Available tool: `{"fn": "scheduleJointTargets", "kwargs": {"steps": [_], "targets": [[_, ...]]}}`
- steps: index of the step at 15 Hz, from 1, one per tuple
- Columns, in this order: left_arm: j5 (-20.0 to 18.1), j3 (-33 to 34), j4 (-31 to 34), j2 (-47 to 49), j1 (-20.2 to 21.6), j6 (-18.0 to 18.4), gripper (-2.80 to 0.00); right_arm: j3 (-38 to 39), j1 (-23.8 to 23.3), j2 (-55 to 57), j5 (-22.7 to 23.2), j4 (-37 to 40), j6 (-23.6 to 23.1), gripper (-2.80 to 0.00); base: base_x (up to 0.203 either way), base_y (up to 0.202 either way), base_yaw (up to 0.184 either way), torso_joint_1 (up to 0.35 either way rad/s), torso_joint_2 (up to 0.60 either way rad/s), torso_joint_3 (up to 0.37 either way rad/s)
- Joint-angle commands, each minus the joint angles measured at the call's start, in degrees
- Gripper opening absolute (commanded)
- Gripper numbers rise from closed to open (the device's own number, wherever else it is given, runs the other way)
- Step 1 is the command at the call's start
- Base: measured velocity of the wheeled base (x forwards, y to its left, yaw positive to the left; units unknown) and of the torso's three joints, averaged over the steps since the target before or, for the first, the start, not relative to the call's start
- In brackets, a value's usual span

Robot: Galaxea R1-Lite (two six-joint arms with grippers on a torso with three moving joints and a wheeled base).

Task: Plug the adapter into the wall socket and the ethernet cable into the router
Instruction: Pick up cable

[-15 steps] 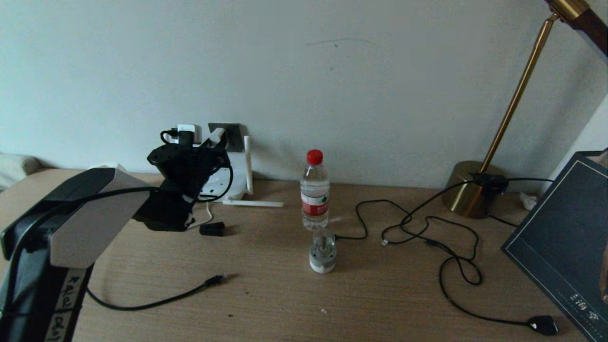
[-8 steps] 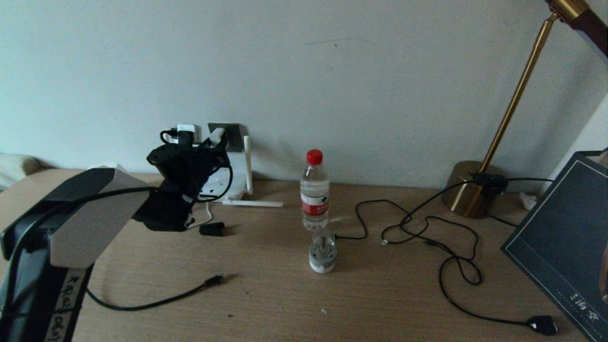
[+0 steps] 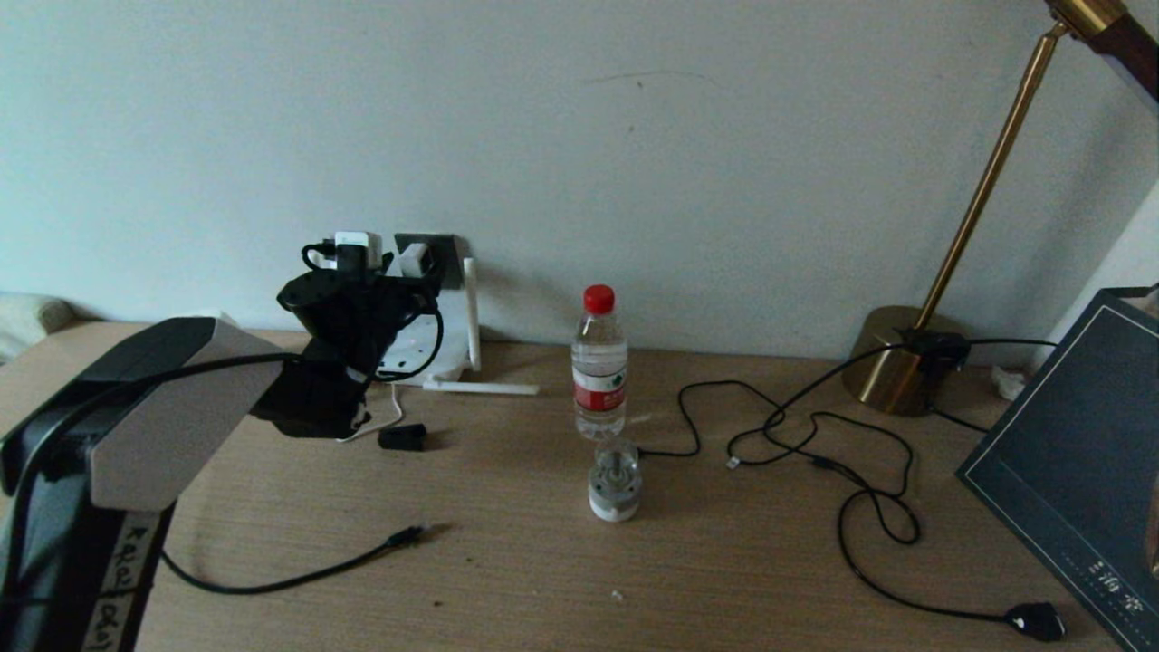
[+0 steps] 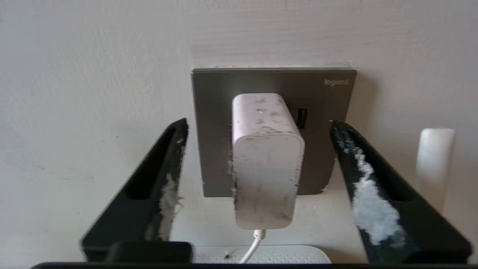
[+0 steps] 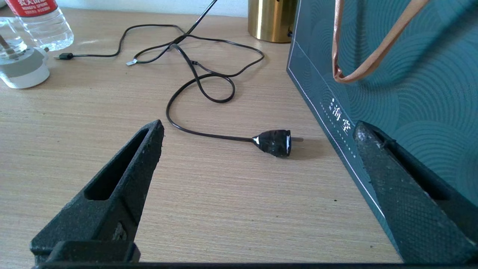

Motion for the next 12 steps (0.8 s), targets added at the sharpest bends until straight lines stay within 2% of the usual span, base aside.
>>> {"fn": "scheduleJointTargets", "kwargs": {"steps": [1, 5, 9, 12], "targets": [[0.02, 0.08, -0.35, -0.33, -0.01, 0.01, 0.0, 0.0, 0.02, -0.02, 0.0, -0.04, 0.0, 0.0, 0.0, 0.0, 0.0, 0.0, 0.0, 0.0], [0.17, 4.34, -0.76, -4.37, -0.01, 0.02, 0.0, 0.0, -0.06, -0.02, 0.0, -0.04, 0.0, 0.0, 0.0, 0.0, 0.0, 0.0, 0.0, 0.0], [-0.74, 17.57, -0.84, -16.92, -0.61, 1.41, 0.0, 0.0, 0.02, -0.02, 0.0, -0.04, 0.0, 0.0, 0.0, 0.0, 0.0, 0.0, 0.0, 0.0], [-3.21, 26.61, -0.68, -28.37, -0.89, 4.77, 0.0, 0.0, 0.02, -0.02, 0.0, -0.04, 0.0, 0.0, 0.0, 0.0, 0.0, 0.0, 0.0, 0.0]]}}
